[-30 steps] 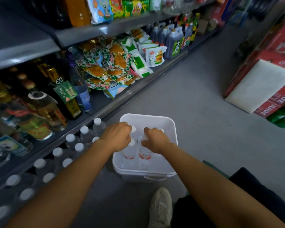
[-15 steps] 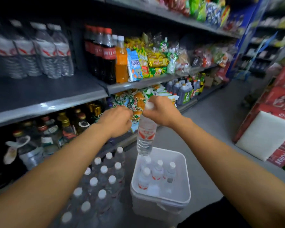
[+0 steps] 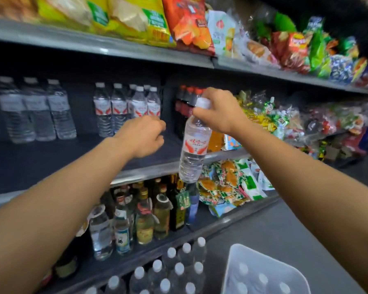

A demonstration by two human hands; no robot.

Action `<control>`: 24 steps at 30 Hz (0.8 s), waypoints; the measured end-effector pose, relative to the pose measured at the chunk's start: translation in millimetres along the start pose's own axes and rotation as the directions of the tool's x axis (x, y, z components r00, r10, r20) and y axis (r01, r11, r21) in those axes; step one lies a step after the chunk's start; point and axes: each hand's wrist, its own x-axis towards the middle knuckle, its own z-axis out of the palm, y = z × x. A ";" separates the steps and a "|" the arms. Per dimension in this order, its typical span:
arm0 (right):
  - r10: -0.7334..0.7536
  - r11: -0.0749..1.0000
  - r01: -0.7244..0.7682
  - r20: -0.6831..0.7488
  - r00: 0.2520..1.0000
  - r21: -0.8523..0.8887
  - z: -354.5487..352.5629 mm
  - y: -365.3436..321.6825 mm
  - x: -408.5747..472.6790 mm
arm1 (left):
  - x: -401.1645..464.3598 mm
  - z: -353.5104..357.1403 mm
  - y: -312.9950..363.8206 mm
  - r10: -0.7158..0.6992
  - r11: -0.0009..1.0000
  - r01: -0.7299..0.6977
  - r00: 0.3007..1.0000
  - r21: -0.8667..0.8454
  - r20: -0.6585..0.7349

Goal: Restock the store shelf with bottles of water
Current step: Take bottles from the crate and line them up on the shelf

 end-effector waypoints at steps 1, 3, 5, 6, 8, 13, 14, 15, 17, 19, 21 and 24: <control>-0.017 1.000 0.017 -0.005 1.000 0.006 3.4 -6.0 11.6 | 3.3 -1.5 -12.5 -0.015 1.000 0.016 1.000 0.011 -0.007; -0.063 0.998 0.064 -0.023 0.998 0.029 14.1 -16.6 35.6 | 10.0 -1.9 -37.0 -0.049 0.998 0.050 0.998 0.038 -0.026; -0.100 0.994 0.101 -0.024 0.995 0.038 29.1 -25.9 58.4 | 15.7 1.0 -58.2 -0.087 0.994 0.090 0.996 0.069 -0.036; -0.114 0.993 0.115 -0.021 0.993 0.040 39.5 -30.6 70.2 | 18.6 4.0 -68.7 -0.109 0.990 0.112 0.993 0.083 -0.036; -0.139 0.989 0.139 0.002 0.990 0.052 60.2 -38.4 87.7 | 23.1 12.6 -86.1 -0.143 0.984 0.145 0.989 0.104 -0.030; -0.179 0.981 0.173 0.071 0.981 0.087 117.1 -53.5 132.5 | 36.9 40.1 -128.6 -0.211 0.974 0.210 0.978 0.089 -0.003; -0.178 0.981 0.171 0.079 0.981 0.090 128.8 -56.4 142.6 | 39.9 48.6 -138.0 -0.218 0.972 0.216 0.976 0.087 0.010; -0.185 0.980 0.177 0.080 0.980 0.089 139.9 -59.0 153.0 | 42.4 56.7 -146.7 -0.224 0.971 0.222 0.974 0.088 0.023; -0.191 0.979 0.182 0.096 0.977 0.095 165.0 -64.2 175.5 | 46.8 76.1 -165.8 -0.251 0.965 0.244 0.966 0.094 0.060; -0.187 0.979 0.174 0.120 0.975 0.106 186.1 -69.2 193.8 | 49.2 92.8 -180.1 -0.277 0.958 0.267 0.956 0.103 0.093; -0.197 0.976 0.182 0.134 0.971 0.119 203.9 -73.5 210.1 | 52.0 107.3 -190.9 -0.287 0.956 0.277 0.952 0.101 0.102; -0.199 0.975 0.181 0.152 0.968 0.130 227.9 -75.9 230.4 | 57.9 126.5 -201.1 -0.285 0.958 0.277 0.951 0.078 0.119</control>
